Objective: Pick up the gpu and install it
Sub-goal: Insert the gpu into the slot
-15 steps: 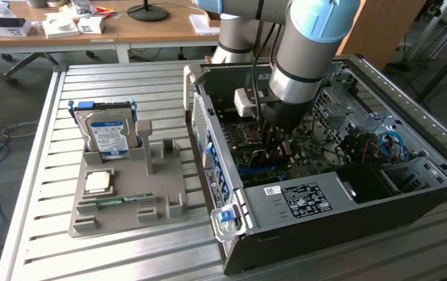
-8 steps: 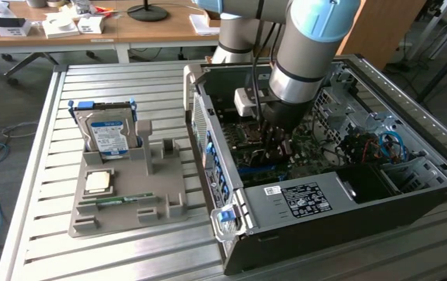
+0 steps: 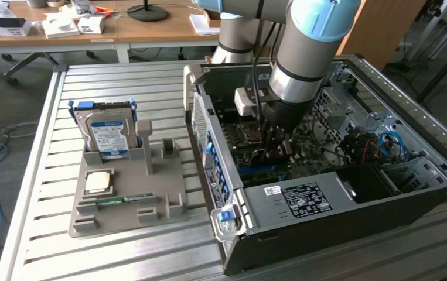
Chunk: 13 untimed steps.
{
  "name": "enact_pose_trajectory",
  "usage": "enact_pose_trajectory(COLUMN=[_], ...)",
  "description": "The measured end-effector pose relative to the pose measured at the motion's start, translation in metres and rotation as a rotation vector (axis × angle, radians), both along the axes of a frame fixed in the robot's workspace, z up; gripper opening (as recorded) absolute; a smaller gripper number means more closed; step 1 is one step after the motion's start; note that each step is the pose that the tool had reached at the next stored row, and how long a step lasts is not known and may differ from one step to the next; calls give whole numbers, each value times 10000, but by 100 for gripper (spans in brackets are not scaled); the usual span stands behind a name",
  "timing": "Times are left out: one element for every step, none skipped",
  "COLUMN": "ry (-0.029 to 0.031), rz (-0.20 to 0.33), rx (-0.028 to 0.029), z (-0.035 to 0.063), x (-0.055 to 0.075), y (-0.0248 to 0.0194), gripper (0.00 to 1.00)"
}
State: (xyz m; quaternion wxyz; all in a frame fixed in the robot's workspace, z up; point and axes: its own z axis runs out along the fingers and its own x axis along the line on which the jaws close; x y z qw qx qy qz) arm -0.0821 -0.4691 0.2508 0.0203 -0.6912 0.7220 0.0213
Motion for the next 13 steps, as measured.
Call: enact_pose_trajectory(ry=[-1,0,0,0,1,1,1,1,1,1,1,1,1], rz=[15,35,59,73,77,78,78,78,78,78,79,78,78], rx=[0,0,-1,-1,-1,-1,-2,-1,2,2,4,9,13], z=[0,0,0,0,0,0,0,-3,-7,-8,-10,-13,-14], x=[0,0,0,-1,0,-1,-1,-1,-1,-1,-1,-1,0], y=[0,0,0,0,0,0,0,0,0,0,0,0,0], gripper=[26,26,26,26,26,26,26,26,26,26,26,26,26])
